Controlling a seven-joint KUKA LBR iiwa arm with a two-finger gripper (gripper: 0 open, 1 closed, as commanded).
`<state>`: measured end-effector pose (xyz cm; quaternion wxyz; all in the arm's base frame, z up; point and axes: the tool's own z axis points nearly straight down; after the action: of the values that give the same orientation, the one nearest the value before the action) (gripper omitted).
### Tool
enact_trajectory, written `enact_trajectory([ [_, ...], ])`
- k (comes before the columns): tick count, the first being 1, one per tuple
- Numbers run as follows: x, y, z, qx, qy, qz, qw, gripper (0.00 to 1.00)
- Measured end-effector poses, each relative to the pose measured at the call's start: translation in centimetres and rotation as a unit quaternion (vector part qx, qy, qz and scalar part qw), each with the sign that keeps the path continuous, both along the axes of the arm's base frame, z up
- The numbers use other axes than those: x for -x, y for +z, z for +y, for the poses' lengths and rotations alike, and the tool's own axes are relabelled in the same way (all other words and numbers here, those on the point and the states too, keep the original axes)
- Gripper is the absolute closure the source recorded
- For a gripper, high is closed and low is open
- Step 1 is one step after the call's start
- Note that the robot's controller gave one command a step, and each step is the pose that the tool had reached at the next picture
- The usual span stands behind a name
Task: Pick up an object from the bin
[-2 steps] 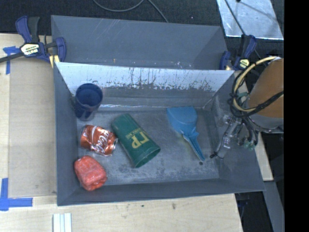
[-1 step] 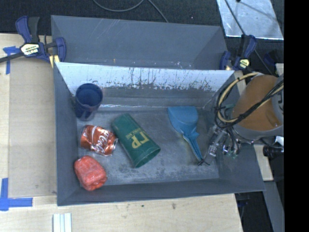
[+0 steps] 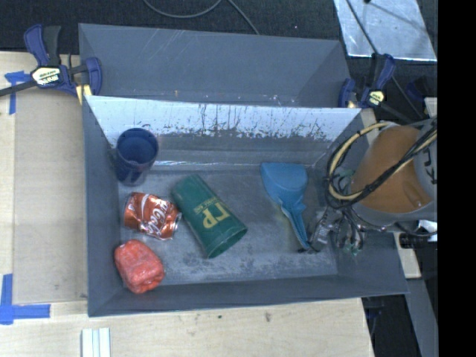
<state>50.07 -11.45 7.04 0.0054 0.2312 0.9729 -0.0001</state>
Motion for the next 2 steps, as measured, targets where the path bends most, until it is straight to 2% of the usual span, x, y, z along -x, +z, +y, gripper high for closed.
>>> enact_trajectory([
  [2, 0.15, 0.45, 0.03, 0.000, 0.000, 0.0021, 1.0000, 1.00],
])
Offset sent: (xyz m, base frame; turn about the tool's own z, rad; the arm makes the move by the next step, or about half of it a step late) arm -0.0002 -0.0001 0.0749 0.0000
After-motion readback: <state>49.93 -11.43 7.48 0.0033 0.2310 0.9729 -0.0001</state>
